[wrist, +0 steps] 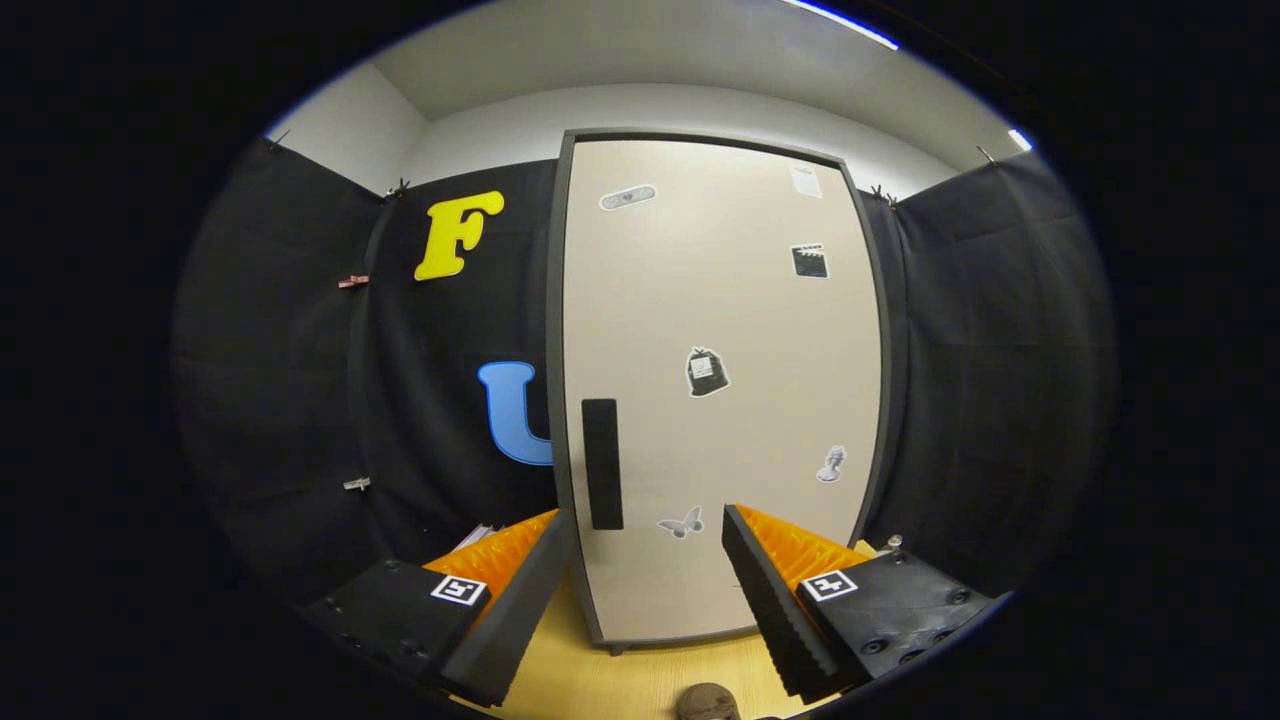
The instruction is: Open the shoe cabinet door, grab the shoes and put them into the shoe cabinet, then close the shoe cabinet door.
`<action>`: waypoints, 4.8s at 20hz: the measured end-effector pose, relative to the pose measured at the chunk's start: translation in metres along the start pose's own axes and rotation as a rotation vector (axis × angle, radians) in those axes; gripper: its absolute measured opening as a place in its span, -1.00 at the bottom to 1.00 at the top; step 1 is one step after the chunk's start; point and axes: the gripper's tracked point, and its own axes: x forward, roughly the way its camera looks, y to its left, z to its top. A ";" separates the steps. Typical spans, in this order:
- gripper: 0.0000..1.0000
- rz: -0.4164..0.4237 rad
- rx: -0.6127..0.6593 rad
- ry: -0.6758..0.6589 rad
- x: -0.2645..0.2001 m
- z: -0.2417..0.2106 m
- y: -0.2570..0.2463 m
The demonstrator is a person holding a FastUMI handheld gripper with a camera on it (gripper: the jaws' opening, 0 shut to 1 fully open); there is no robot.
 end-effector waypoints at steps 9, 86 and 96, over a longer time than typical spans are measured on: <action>0.95 0.005 0.000 -0.003 0.067 -0.010 0.022; -0.63 0.281 0.068 0.125 -0.089 -0.011 -0.158; -0.64 0.109 0.095 0.108 -0.107 -0.002 -0.216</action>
